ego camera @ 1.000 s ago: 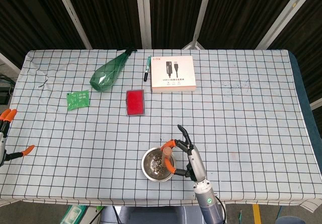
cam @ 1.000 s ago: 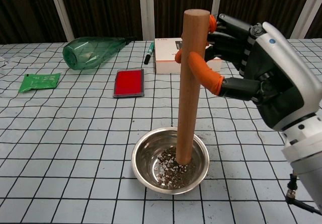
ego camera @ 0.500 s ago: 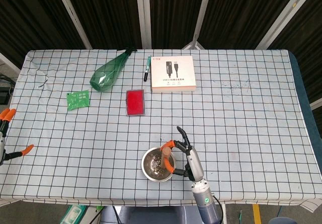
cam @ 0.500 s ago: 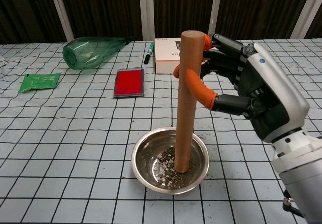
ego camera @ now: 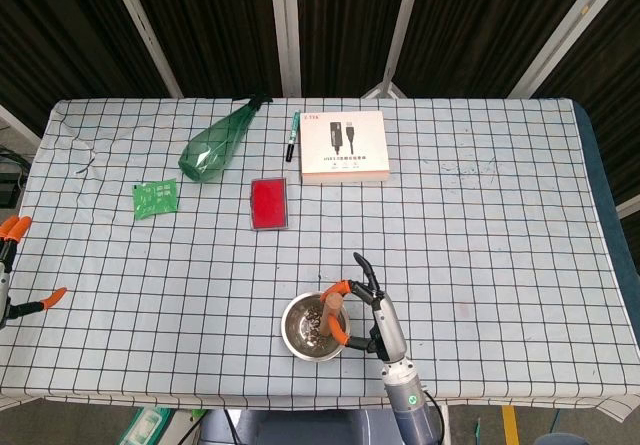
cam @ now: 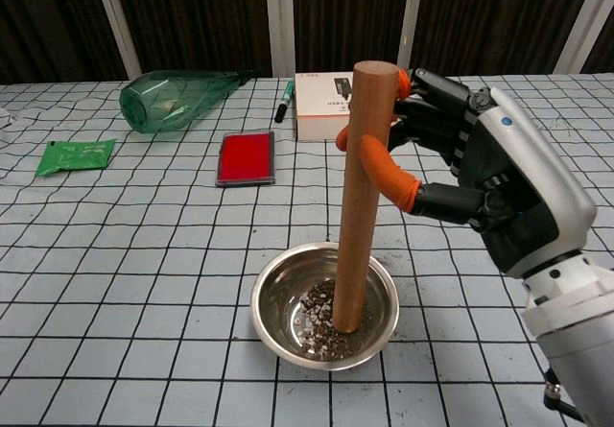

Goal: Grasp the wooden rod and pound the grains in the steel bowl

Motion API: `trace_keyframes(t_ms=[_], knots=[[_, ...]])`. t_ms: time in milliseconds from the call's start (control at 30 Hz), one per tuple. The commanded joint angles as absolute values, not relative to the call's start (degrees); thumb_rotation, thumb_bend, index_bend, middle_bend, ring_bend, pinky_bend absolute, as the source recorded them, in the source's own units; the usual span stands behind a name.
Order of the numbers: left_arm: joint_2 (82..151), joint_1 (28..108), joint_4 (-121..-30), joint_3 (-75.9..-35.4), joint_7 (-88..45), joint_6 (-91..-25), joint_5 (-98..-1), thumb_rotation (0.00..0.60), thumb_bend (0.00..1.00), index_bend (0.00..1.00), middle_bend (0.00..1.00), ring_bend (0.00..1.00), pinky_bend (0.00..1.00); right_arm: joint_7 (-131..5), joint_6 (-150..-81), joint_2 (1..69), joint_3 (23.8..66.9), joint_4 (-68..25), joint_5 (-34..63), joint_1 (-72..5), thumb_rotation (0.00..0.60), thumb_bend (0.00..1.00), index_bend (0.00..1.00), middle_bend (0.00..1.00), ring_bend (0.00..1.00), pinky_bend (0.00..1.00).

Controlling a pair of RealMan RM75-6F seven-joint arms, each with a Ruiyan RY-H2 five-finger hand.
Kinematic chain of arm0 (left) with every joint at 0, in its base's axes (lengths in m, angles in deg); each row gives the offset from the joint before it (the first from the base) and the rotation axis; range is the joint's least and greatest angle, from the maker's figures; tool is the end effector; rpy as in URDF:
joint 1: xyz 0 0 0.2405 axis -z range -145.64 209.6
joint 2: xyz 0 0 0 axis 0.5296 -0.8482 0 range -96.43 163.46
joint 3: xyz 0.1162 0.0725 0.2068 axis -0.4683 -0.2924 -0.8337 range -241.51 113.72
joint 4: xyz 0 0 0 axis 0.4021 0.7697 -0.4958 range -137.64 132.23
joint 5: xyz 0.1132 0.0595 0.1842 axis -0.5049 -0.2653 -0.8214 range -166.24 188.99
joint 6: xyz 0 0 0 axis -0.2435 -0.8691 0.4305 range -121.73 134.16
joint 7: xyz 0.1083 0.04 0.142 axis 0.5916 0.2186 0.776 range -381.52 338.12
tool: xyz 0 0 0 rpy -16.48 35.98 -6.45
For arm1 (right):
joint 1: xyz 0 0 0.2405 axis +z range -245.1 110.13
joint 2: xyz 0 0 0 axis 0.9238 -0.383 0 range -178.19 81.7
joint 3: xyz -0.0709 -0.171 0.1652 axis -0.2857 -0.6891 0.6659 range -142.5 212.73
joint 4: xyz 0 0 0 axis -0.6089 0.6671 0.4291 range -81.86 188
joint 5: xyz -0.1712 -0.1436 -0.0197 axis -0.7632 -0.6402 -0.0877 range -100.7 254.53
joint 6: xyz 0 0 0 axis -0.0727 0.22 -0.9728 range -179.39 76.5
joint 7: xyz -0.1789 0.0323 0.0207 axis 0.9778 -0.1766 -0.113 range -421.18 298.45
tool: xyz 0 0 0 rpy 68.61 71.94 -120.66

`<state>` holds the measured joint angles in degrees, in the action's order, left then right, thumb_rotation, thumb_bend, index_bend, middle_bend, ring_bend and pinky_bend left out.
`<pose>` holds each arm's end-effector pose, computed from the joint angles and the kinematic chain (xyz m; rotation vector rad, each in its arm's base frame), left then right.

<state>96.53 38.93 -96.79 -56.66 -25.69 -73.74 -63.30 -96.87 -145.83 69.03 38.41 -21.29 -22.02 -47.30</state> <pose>-0.3263 0.2463 0.1570 -1.2084 -1.0398 -0.9119 -0.0795 -0.2338 -0.0640 1.0931 -1.5643 2.2104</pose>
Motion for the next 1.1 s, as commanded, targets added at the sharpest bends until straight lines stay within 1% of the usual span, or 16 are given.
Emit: trace_keyframes(t_ms=[33, 433, 733, 1100], knots=[[96.51, 38.91, -96.83, -56.61, -25.87, -73.76, -63.24, 0.600, 0.02, 0.00, 0.00, 0.00, 0.00, -97.42, -146.30, 69.33, 38.44, -20.81, -21.83, -47.61, 0.600, 0.52, 0.79, 0.66, 0.52, 0.00], [96.40, 38.84, -97.05, -56.51, -26.22, -73.80, -63.18, 0.600, 0.02, 0.00, 0.00, 0.00, 0.00, -98.98, -147.08, 69.94, 38.02, -17.55, -21.55, -48.32, 0.600, 0.52, 0.79, 0.66, 0.52, 0.00], [96.42, 38.84, -97.04, -56.46, -26.22, -73.83, -63.15, 0.600, 0.02, 0.00, 0.00, 0.00, 0.00, -99.19, -147.40, 70.10, 37.69, -16.87, -21.97, -48.42, 0.600, 0.52, 0.79, 0.66, 0.52, 0.00], [96.39, 38.81, -97.11, -56.43, -26.53, -73.92, -63.32, 0.600, 0.02, 0.00, 0.00, 0.00, 0.00, -96.83, -148.74, 67.31, 40.45, -22.56, -23.66, -46.83, 0.600, 0.52, 0.79, 0.66, 0.52, 0.00]])
